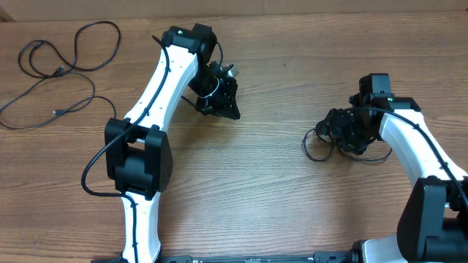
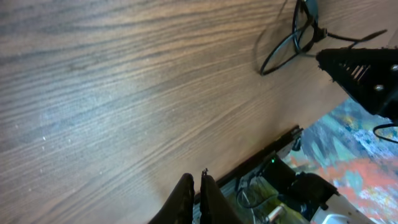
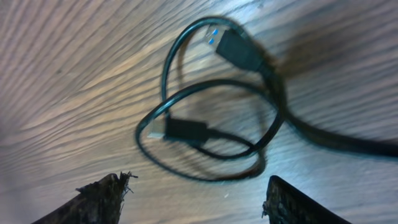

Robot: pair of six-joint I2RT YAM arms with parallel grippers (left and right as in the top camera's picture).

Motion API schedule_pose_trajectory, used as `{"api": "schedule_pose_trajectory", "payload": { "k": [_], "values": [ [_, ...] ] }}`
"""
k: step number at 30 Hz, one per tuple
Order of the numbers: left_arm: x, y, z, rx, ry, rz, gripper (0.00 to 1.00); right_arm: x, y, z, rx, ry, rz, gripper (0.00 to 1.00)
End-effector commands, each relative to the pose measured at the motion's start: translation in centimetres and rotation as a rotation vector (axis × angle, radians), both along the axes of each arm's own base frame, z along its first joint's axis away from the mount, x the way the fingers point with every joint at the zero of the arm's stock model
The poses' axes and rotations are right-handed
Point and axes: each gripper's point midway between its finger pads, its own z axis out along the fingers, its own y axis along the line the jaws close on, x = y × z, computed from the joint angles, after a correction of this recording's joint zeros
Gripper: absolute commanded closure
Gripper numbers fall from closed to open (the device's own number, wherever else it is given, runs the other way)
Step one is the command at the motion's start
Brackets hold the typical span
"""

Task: Untangle cables

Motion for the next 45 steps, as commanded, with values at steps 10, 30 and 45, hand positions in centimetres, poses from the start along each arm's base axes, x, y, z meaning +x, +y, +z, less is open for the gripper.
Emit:
{"api": "schedule_pose_trajectory", "payload": {
  "k": [10,30,45],
  "values": [
    [0.1,-0.3,-0.2,0.019,0.002,0.015,0.92,2.0,-0.8,-1.6,-0.063,-0.131,0.068,0.41],
    [0.3,-0.5,-0.2,0.015,-0.01,0.012,0.92,0.1,-1.5,-4.2,-0.066,-0.051,-0.118,0.27],
    [0.2,-0.7,-0.1,0.005,-0.007,0.013,0.92,2.5,4.3,0.4,0.267,-0.218,0.083,0.96]
  ]
}}
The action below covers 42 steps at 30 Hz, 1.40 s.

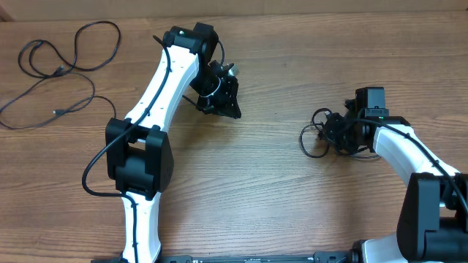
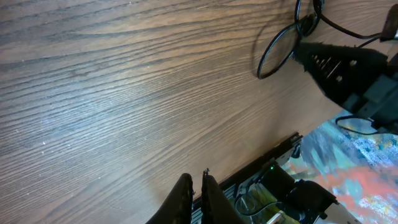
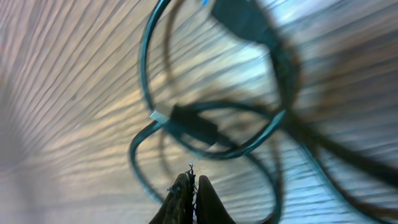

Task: Untangle cables

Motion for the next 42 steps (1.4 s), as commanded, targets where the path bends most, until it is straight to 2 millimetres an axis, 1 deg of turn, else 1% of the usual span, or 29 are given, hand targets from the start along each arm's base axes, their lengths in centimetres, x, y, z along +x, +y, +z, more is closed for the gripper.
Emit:
{"api": "schedule_pose_trajectory", "payload": {
  "k": [1,2,4,5,6,8,9,10,11,13,15,18,21,22,24,25,26,27,29,31,32,33,34,35,36,38,40,41,42],
  "values": [
    [-0.1,-0.4,0.1,-0.005,0.002,-0.003,0.92,1.1,3.2,4.0,0.171,-0.122,0.146,0.96],
    [-0.1,-0.5,0.1,-0.006,0.002,-0.004,0.92,1.2,3.6,5.1,0.198,-0.145,0.159,0.96],
    [-0.3,-0.6,0.1,-0.005,0.002,-0.009,0.92,1.3,3.7,6.2,0.202,-0.174,0.164,0.96],
    [-0.3,-0.7,0.1,-0.005,0.002,-0.011,0.92,1.3,3.5,6.3,0.191,-0.176,0.161,0.92],
    [-0.4,-0.9,0.1,-0.005,0.0,-0.015,0.92,1.2,3.3,6.1,0.173,-0.168,0.154,0.85],
    [-0.4,-1.4,0.0,-0.01,-0.014,-0.028,0.9,1.0,2.7,5.3,0.117,-0.156,0.158,0.63],
    [-0.3,-1.7,0.0,-0.013,-0.024,-0.033,0.89,0.8,2.5,5.0,0.086,-0.152,0.172,0.57],
    [-0.3,-2.0,0.0,-0.015,-0.03,-0.036,0.88,0.6,2.4,4.6,0.049,-0.144,0.187,0.48],
    [-0.3,-2.3,0.0,-0.016,-0.034,-0.037,0.88,0.4,2.4,4.2,0.012,-0.132,0.192,0.43],
    [-0.2,-2.6,0.0,-0.016,-0.037,-0.032,0.87,0.2,2.7,3.7,-0.038,-0.121,0.211,0.4],
    [-0.1,-2.8,0.0,-0.014,-0.035,-0.018,0.87,0.2,3.6,2.8,-0.113,-0.116,0.248,0.39],
    [0.0,-2.7,-0.1,-0.009,-0.032,-0.012,0.86,0.5,3.8,1.4,-0.197,-0.099,0.243,0.36],
    [0.0,-2.1,-0.4,0.024,-0.035,-0.01,0.84,0.7,4.2,-0.2,-0.218,-0.073,0.228,0.32],
    [0.0,-2.0,-0.5,0.037,-0.034,-0.01,0.84,0.8,4.3,-1.1,-0.218,-0.059,0.231,0.31],
    [0.0,-1.9,-0.5,0.041,-0.036,-0.011,0.83,0.7,4.3,-2.2,-0.219,-0.033,0.234,0.32],
    [0.0,-1.9,-0.5,0.04,-0.037,-0.011,0.82,0.6,4.3,-2.5,-0.219,-0.027,0.235,0.36],
    [0.1,-2.0,-0.5,0.037,-0.044,-0.011,0.82,0.6,4.3,-2.7,-0.218,-0.021,0.24,0.48],
    [0.2,-2.0,-0.5,0.036,-0.047,-0.01,0.81,0.6,4.3,-2.7,-0.217,-0.021,0.24,0.52],
    [0.3,-2.0,-0.5,0.035,-0.05,-0.01,0.81,0.6,4.6,-2.7,-0.201,-0.023,0.244,0.66],
    [0.3,-2.0,-0.5,0.035,-0.05,-0.01,0.8,0.5,5.2,-2.5,-0.169,-0.026,0.253,0.83],
    [0.3,-2.1,-0.5,0.034,-0.052,-0.01,0.8,0.6,6.5,-1.6,-0.094,-0.033,0.275,0.96],
    [0.3,-2.1,-0.5,0.034,-0.053,-0.01,0.8,0.6,7.0,-1.1,-0.065,-0.038,0.283,0.96],
    [0.4,-2.1,-0.5,0.034,-0.053,-0.01,0.79,0.8,8.0,0.1,-0.001,-0.052,0.301,0.96],
    [0.3,-2.1,-0.5,0.033,-0.052,-0.01,0.8,1.0,9.2,2.1,0.074,-0.078,0.324,0.96],
    [0.3,-2.0,-0.5,0.034,-0.052,-0.01,0.8,1.1,10.0,3.6,0.125,-0.099,0.34,0.96],
    [0.4,-2.1,-0.4,0.025,-0.049,-0.007,0.8,1.1,11.9,8.4,0.268,-0.163,0.392,0.96],
    [0.4,-2.1,-0.3,0.012,-0.045,-0.003,0.8,0.8,13.1,13.3,0.385,-0.241,0.44,0.96],
    [0.4,-2.1,-0.3,0.009,-0.043,-0.002,0.8,0.5,13.5,15.1,0.427,-0.276,0.463,0.96],
    [0.4,-2.1,-0.3,0.009,-0.043,-0.001,0.79,0.0,14.0,17.5,0.481,-0.322,0.496,0.96]
  ]
}}
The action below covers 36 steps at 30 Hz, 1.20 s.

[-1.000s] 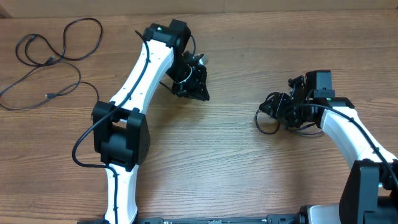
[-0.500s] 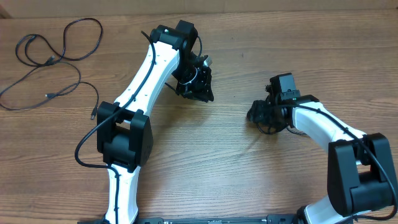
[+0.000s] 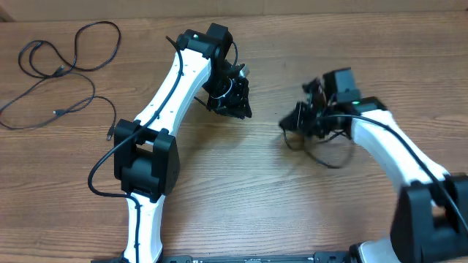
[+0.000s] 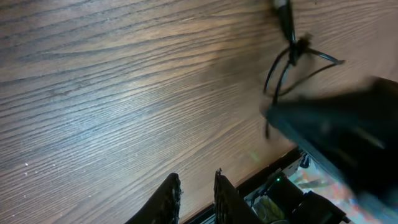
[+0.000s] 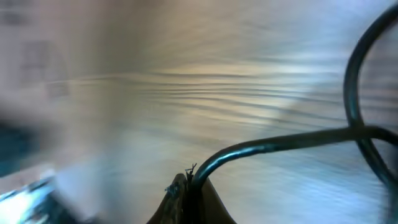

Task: Untangle cables

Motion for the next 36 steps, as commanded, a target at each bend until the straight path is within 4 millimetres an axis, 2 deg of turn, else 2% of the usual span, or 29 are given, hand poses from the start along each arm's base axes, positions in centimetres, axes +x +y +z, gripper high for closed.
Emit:
{"api": "schedule_pose_trajectory", "payload": {
  "k": [1,6,11,17,20,22,25,28,30,32,36],
  "values": [
    [0.2,0.0,0.2,-0.015,0.008,0.015,0.8,-1.7,2.9,11.9,0.317,-0.197,0.159,0.96],
    [0.3,-0.1,0.2,-0.019,0.006,0.021,0.8,-3.9,2.7,18.5,0.405,-0.326,0.188,0.96],
    [0.0,-1.3,1.1,-0.105,0.014,-0.001,0.79,-4.7,2.4,20.8,0.417,-0.398,0.188,0.96],
    [-0.7,-3.0,3.1,-0.287,-0.004,-0.089,0.79,-4.5,2.3,20.6,0.41,-0.382,0.164,0.96],
    [-0.9,-3.6,5.2,-0.46,-0.046,-0.157,0.8,-3.8,1.8,19.6,0.356,-0.361,0.109,0.96],
    [-0.3,-3.3,6.8,-0.576,-0.073,-0.159,0.77,-3.9,1.6,19.1,0.343,-0.34,0.097,0.96],
    [1.0,-1.6,7.1,-0.586,-0.061,-0.087,0.73,-4.1,1.6,19.0,0.342,-0.326,0.095,0.96],
    [1.5,-0.2,7.1,-0.562,0.015,0.006,0.6,-4.1,1.7,18.9,0.334,-0.346,0.112,0.96],
    [1.3,-0.1,7.1,-0.559,0.029,0.013,0.46,-4.0,1.7,18.7,0.329,-0.348,0.118,0.96],
    [1.2,-0.3,7.1,-0.558,0.032,0.007,0.42,-4.0,1.7,18.4,0.331,-0.332,0.119,0.96],
    [0.7,-1.2,7.0,-0.536,0.087,0.033,0.43,-4.4,2.7,18.0,0.343,-0.341,0.18,0.96]
  ]
}}
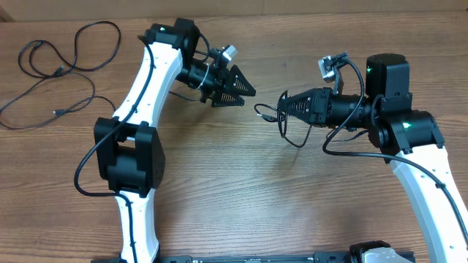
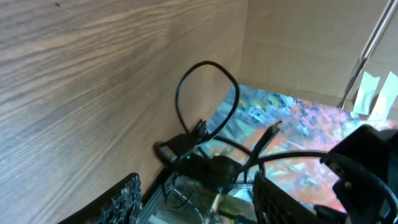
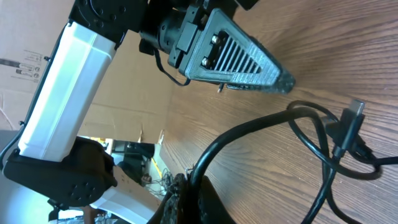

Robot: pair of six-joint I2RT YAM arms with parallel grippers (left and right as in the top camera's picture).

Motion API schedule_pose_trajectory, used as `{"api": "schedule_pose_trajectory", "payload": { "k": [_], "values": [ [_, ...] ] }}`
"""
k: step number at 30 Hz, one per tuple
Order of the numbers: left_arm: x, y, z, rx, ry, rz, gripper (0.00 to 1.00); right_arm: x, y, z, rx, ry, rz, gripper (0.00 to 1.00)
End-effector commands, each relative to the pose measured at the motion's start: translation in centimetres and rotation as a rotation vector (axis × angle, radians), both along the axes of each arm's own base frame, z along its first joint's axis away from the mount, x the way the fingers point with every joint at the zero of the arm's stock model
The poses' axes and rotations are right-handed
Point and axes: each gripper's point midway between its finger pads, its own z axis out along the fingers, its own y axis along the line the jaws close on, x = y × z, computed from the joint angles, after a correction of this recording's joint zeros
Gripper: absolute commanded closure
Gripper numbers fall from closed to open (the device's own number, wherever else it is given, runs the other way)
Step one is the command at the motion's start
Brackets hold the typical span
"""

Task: Untangle cables

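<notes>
A black USB cable hangs in loose loops above the wooden table, near its middle. My right gripper is shut on it and points left. In the right wrist view the cable runs out from the shut jaws to a tangle with a USB plug. My left gripper is open wide and faces the cable from the left, a short gap away. In the left wrist view a cable loop shows beyond the spread gripper.
Other thin black cables lie in loose curves at the far left of the table. The two arms face each other over the table's middle. A cardboard wall backs the far edge.
My right gripper has lifted the cable off the table and turned to point left. My left gripper, then barely parted and aimed down at the wood, is now wide open and faces the cable.
First my right gripper was open above the coiled cable at the right, and my left was shut near the middle. Then the right was shut on the cable. It later held the cable farther left, low over the table. Now the cable hangs raised between both grippers.
</notes>
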Motion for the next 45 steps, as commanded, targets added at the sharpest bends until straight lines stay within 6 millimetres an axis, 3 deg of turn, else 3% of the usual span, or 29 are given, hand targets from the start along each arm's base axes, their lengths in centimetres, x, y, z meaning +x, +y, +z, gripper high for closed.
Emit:
{"api": "schedule_pose_trajectory", "payload": {
  "k": [1,7,12,16,24,30,36,40,45],
  "values": [
    [-0.5,-1.1,0.2,0.008,0.074,0.016,0.43,-0.1,1.0,0.5,-0.001,-0.071,0.068,0.96],
    [-1.3,-1.5,-1.2,0.131,0.16,0.042,0.46,0.3,1.4,0.7,-0.03,-0.186,0.104,0.96],
    [-1.7,-1.9,-1.2,0.136,0.166,0.031,0.46,2.3,0.2,-0.4,-0.132,-0.212,-0.003,0.96],
    [-1.8,-2.1,-1.2,0.136,0.162,0.024,0.51,3.2,-0.4,-0.8,-0.175,-0.225,-0.051,0.96],
    [-2.6,-3.2,-1.3,0.137,0.154,-0.008,0.56,4.3,-0.5,0.1,-0.165,-0.263,-0.091,0.96],
    [-3.0,-3.5,-1.2,0.131,0.135,-0.032,0.56,6.5,-2.6,-0.8,-0.224,-0.18,-0.292,0.96],
    [-4.9,-5.1,-1.2,0.111,0.068,-0.136,0.58,7.6,-2.7,0.7,-0.158,-0.178,-0.361,0.96],
    [-5.5,-5.7,-2.3,0.177,0.027,-0.171,0.59,7.8,-2.6,1.2,-0.124,-0.159,-0.379,0.96],
    [-4.6,-5.0,-4.1,0.294,-0.024,-0.156,0.6,7.4,-2.6,0.6,-0.134,-0.132,-0.374,0.96]
  ]
}}
